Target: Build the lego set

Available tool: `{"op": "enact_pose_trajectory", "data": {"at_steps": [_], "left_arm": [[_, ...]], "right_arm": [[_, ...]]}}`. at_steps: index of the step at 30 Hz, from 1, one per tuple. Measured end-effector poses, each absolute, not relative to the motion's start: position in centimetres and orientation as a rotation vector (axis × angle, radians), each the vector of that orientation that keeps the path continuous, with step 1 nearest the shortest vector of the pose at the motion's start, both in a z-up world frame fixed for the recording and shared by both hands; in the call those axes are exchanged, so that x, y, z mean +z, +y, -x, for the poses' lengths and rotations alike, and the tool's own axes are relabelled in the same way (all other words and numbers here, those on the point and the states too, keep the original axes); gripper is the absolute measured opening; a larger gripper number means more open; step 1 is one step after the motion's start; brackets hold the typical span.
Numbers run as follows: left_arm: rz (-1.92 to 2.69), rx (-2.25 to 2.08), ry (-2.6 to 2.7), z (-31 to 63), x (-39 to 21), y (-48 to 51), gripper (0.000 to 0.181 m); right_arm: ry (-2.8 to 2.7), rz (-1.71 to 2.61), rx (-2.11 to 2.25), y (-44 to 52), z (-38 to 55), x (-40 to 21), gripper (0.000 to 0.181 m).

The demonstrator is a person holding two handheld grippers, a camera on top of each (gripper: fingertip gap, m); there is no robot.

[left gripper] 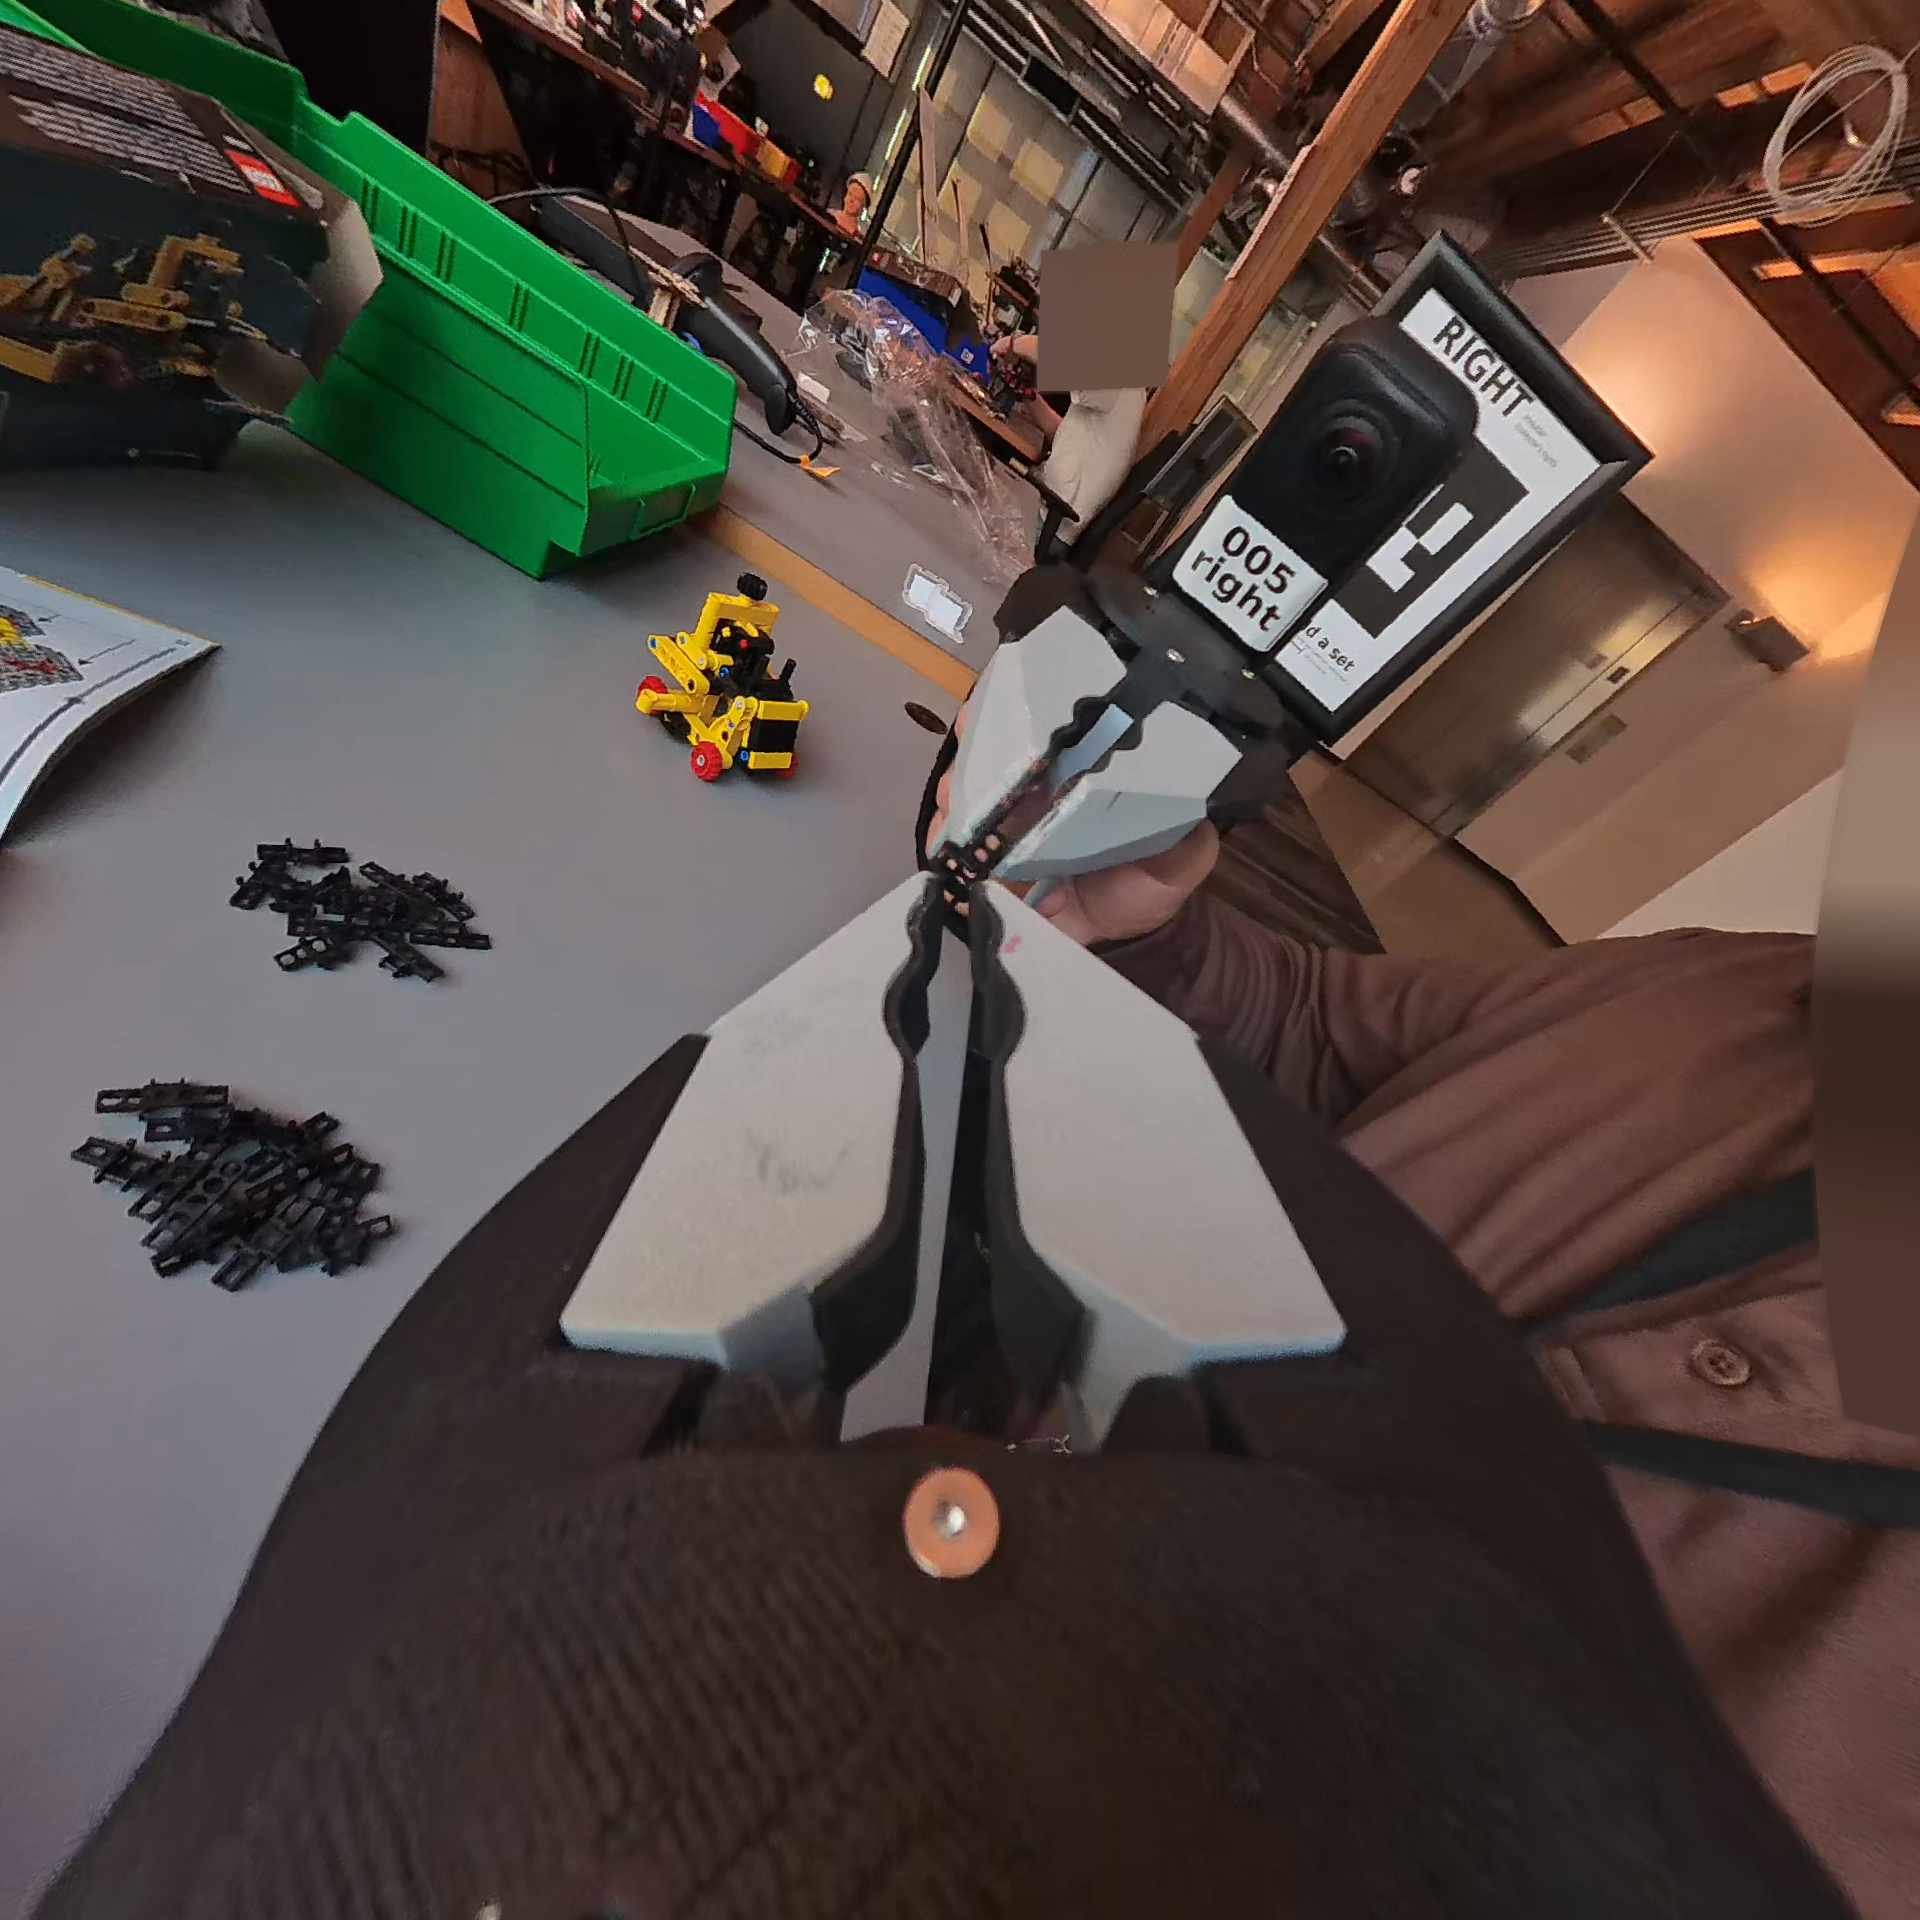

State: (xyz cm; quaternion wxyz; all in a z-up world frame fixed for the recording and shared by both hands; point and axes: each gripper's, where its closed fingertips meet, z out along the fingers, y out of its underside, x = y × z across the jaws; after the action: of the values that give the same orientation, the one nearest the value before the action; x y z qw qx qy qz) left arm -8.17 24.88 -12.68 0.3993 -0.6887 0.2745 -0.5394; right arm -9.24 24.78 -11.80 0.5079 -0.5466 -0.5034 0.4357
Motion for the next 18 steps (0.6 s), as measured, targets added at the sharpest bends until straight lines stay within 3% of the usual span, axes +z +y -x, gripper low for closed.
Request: {"op": "enact_pose_trajectory", "data": {"at_steps": [4,14,18], "left_arm": [[1.765,-1.38,0.676,8.1,-13.2,24.9,0.002],[1.85,-1.352,0.58,8.9,-14.6,26.5,0.0],[1.976,-1.175,0.564,12.0,-16.0,27.8,0.008]], "right_arm": [[-1.221,1.314,1.066,24.7,9.4,-12.1,0.008],[-1.159,1.418,0.916,28.0,7.9,-12.8,0.001],[-1.151,1.716,0.835,31.8,5.4,-17.4,0.001]]}}
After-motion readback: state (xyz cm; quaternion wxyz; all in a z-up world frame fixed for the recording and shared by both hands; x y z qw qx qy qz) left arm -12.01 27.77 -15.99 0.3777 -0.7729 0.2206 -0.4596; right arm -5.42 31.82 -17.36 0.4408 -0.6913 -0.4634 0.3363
